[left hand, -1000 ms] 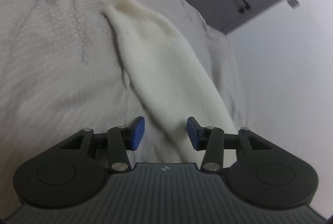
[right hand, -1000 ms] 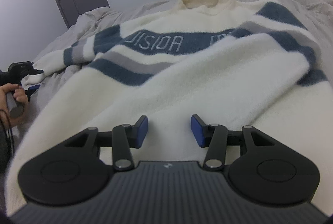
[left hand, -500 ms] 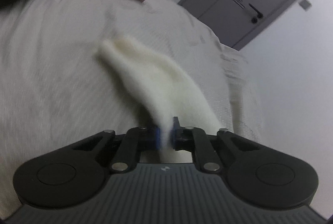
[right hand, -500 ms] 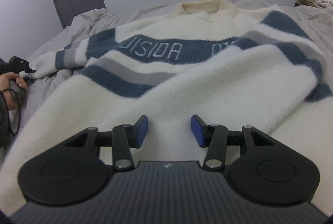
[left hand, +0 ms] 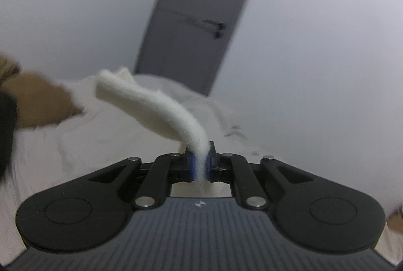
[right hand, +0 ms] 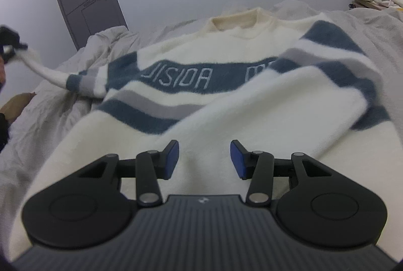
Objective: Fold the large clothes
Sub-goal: 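Grasp the other sleeve cuff with the left gripper and lift it, then fold the held sleeve across the sweater body and open the left gripper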
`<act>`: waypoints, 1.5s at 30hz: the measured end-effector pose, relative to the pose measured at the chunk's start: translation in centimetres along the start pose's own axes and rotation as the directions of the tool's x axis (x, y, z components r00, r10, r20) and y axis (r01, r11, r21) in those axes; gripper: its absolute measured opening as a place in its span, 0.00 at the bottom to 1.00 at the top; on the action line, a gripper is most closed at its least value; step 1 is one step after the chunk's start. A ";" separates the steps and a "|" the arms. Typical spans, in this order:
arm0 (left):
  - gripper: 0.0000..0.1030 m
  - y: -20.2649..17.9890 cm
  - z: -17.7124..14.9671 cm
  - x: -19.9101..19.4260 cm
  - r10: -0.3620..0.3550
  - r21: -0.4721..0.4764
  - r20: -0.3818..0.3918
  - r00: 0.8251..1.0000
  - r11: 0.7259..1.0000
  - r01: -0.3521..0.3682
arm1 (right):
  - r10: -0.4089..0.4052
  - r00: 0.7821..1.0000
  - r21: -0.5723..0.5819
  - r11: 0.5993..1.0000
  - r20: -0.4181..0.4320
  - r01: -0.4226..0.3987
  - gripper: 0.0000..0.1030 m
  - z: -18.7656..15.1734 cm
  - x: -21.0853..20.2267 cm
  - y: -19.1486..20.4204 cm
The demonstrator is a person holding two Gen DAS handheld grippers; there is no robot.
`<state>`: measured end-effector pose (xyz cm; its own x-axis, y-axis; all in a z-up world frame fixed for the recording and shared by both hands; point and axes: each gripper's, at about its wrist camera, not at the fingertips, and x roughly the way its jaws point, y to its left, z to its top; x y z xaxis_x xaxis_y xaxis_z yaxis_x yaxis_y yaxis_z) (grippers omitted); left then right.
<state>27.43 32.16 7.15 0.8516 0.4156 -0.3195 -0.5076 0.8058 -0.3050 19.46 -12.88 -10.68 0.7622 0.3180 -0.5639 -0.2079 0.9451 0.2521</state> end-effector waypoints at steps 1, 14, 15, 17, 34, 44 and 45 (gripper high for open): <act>0.09 -1.7 0.2 -1.1 -0.014 0.036 0.008 1.000 0.999 0.014 | 0.003 1.000 0.010 1.000 0.005 -0.003 0.46 0.0 -0.4 -0.1; 0.09 -24.0 -4.2 -13.3 -0.181 0.487 -0.041 0.983 0.855 0.177 | 0.036 0.991 0.118 0.992 0.131 -0.051 0.47 1.4 -7.4 -4.4; 0.09 -25.7 -5.1 -14.1 -0.191 0.520 -0.051 0.980 0.833 0.189 | 0.034 0.989 0.127 0.990 0.141 -0.053 0.47 1.4 -7.8 -4.9; 0.09 -28.5 -7.2 -15.5 -0.216 0.562 -0.072 0.974 0.798 0.218 | 0.036 0.987 0.156 0.986 0.154 -0.060 0.48 1.3 -8.8 -6.2; 0.10 -34.7 -29.8 -19.6 -0.282 0.548 -0.318 0.905 0.724 0.418 | -0.008 0.987 0.399 0.915 0.162 -0.058 0.49 -0.4 -11.3 -15.0; 0.10 -33.1 -37.3 -21.2 -0.324 0.506 -0.449 0.833 0.676 0.536 | -0.045 0.983 0.442 0.896 0.177 -0.038 0.49 -0.5 -11.2 -16.8; 0.10 -33.2 -37.2 -21.6 -0.328 0.511 -0.449 0.831 0.669 0.540 | -0.054 0.983 0.446 0.894 0.177 -0.032 0.49 -0.5 -11.1 -17.0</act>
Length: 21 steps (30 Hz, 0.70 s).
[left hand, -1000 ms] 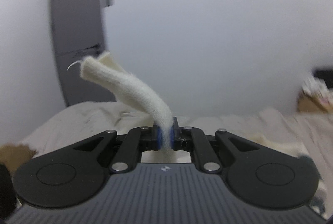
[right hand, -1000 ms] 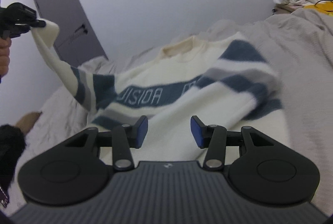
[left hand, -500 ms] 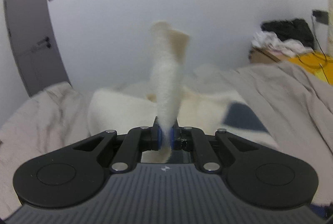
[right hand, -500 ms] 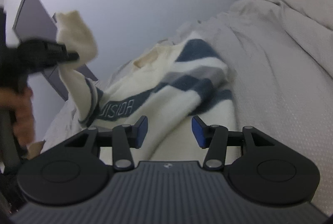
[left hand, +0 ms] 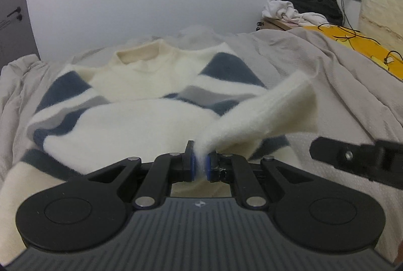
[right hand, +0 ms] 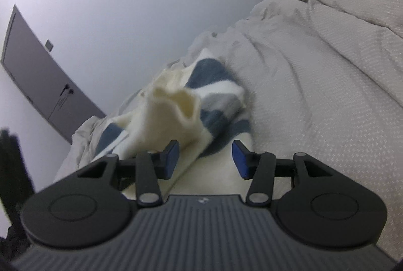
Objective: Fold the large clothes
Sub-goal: 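Fold the held sleeve across the sweater body and open the left gripper, then move both open grippers to the sweater hem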
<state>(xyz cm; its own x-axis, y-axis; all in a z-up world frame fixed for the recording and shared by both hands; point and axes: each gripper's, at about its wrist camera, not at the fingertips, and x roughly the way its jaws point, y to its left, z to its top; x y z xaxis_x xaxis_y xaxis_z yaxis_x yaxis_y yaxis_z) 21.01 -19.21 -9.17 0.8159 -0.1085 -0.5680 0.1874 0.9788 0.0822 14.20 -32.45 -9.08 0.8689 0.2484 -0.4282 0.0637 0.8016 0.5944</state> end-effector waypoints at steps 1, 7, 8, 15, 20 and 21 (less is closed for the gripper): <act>0.10 0.0 -0.1 0.0 -0.008 0.006 -0.006 1.000 1.000 0.008 | -0.004 1.000 0.003 1.000 0.004 0.004 0.49 0.0 0.0 -0.1; 0.32 1.8 0.3 -0.8 -0.092 -0.023 -0.074 0.993 0.996 0.091 | -0.020 0.998 -0.038 0.999 0.060 0.023 0.49 0.1 -0.2 0.7; 0.45 2.2 0.0 -1.3 -0.121 -0.036 -0.072 0.990 0.992 0.119 | -0.019 0.997 -0.044 0.999 0.072 0.023 0.49 0.2 -0.4 0.8; 0.54 5.0 -1.2 -5.2 -0.192 -0.108 0.011 0.981 0.975 0.192 | -0.082 0.978 -0.121 0.987 0.191 0.106 0.49 0.5 -0.4 2.0; 0.54 8.5 -1.7 -5.8 -0.174 -0.157 0.058 0.983 0.971 0.181 | -0.086 0.969 -0.203 0.970 0.233 0.135 0.49 0.1 -0.7 3.6; 0.54 9.1 -1.8 -5.5 -0.163 -0.168 0.059 0.985 0.971 0.170 | -0.078 0.971 -0.230 0.964 0.225 0.131 0.49 -0.2 -0.5 4.1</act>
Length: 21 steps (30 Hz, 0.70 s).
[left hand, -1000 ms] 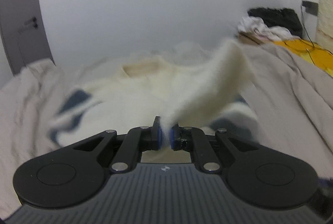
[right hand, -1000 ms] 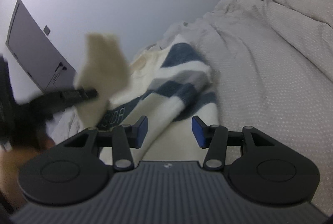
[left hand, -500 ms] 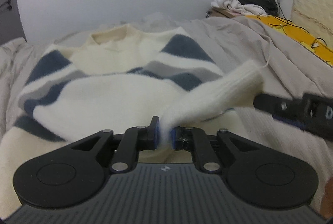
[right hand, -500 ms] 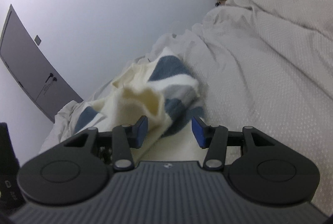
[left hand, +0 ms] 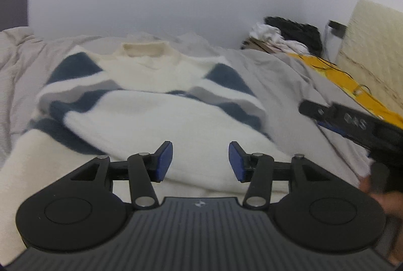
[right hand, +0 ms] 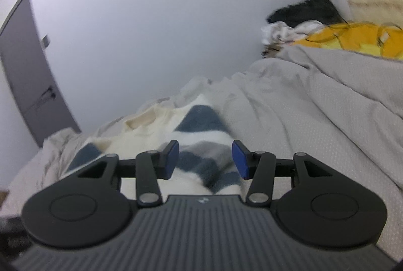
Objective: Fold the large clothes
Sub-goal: 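Move both open grippers to the sweater hem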
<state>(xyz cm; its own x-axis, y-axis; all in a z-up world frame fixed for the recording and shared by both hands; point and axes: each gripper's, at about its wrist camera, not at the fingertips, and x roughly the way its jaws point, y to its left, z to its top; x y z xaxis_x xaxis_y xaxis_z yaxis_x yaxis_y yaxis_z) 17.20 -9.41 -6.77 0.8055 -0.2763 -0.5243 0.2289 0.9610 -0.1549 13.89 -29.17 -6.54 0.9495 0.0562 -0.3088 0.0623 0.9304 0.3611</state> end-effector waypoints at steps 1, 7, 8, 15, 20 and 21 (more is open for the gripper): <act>0.54 0.8 0.0 0.2 0.011 -0.015 0.001 1.000 1.000 -0.011 | 0.012 1.000 -0.022 1.000 -0.010 -0.012 0.49 -0.2 0.0 0.6; 0.54 4.9 0.1 1.7 0.064 -0.064 0.004 0.998 0.996 -0.063 | 0.079 0.992 -0.175 0.980 -0.098 -0.095 0.48 -2.1 1.4 4.2; 0.54 5.6 0.0 2.0 0.072 -0.070 0.003 0.997 0.995 -0.071 | 0.078 0.991 -0.198 0.975 -0.111 -0.099 0.48 -2.5 1.7 4.7; 0.54 10.6 -1.0 5.4 0.089 -0.196 -0.054 0.995 0.976 -0.098 | 0.024 0.978 -0.247 0.966 -0.205 -0.075 0.40 -4.4 5.1 5.7; 0.54 12.4 -1.6 7.1 0.069 -0.248 -0.088 0.994 0.965 -0.089 | -0.002 0.967 -0.249 0.966 -0.256 -0.064 0.39 -5.7 7.1 5.7; 0.54 12.6 -1.6 7.4 0.066 -0.252 -0.090 0.994 0.964 -0.087 | -0.006 0.964 -0.245 0.968 -0.265 -0.062 0.39 -5.8 7.5 5.6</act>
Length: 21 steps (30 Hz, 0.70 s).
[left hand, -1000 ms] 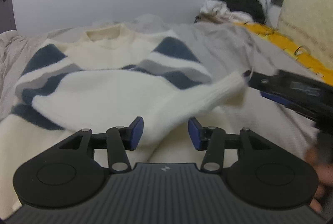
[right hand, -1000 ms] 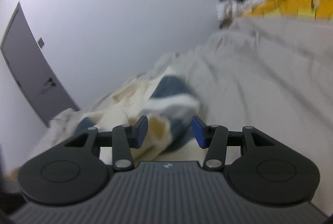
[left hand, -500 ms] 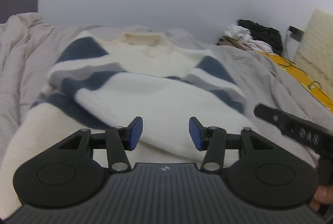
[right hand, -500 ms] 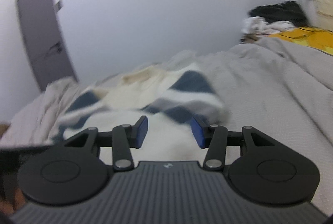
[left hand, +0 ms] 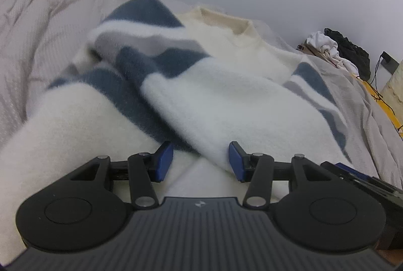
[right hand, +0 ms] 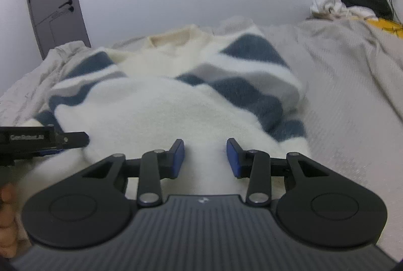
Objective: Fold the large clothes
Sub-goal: 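Move both open grippers to the sweater hem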
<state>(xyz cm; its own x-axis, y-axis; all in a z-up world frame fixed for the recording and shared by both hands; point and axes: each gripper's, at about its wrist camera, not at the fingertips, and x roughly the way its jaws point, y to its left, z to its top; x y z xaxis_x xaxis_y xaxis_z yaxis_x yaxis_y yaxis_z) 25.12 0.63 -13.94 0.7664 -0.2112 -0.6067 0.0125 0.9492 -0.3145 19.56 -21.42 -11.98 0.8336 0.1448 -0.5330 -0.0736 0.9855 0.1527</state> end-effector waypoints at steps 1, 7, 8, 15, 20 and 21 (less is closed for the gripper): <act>0.54 0.1 0.0 0.2 -0.002 -0.002 -0.001 1.000 1.000 0.002 | -0.001 1.000 0.001 1.000 -0.006 0.001 0.39 0.0 0.4 -0.1; 0.54 0.0 0.0 0.4 -0.008 -0.018 0.003 1.000 1.000 0.008 | -0.009 1.000 -0.010 1.000 0.008 0.009 0.40 -0.2 0.9 0.1; 0.54 0.0 0.0 0.2 -0.008 -0.021 0.002 1.000 1.000 0.008 | -0.008 1.000 -0.008 1.000 0.009 0.008 0.40 -0.2 0.8 0.1; 0.53 -0.3 0.1 -3.2 -0.002 -0.032 0.019 1.000 0.999 0.003 | 0.005 0.999 -0.004 1.000 0.044 -0.005 0.40 -0.3 -0.4 -0.1; 0.53 0.3 -0.5 -7.6 0.003 -0.060 0.037 0.999 0.998 -0.001 | -0.001 0.999 -0.003 1.000 0.046 0.001 0.40 -0.4 -1.7 -0.1; 0.53 0.5 -0.5 -8.5 0.005 -0.070 0.037 0.999 0.998 -0.002 | -0.004 0.999 0.001 1.000 0.044 0.004 0.40 -0.4 -2.2 -0.2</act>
<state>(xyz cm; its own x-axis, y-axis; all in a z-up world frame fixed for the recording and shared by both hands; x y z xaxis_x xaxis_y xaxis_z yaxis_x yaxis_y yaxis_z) 18.25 2.82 -9.32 0.7899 -0.1976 -0.5805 -0.0343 0.9309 -0.3636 17.53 -21.86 -11.14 0.8569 0.1372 -0.4968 -0.0698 0.9859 0.1519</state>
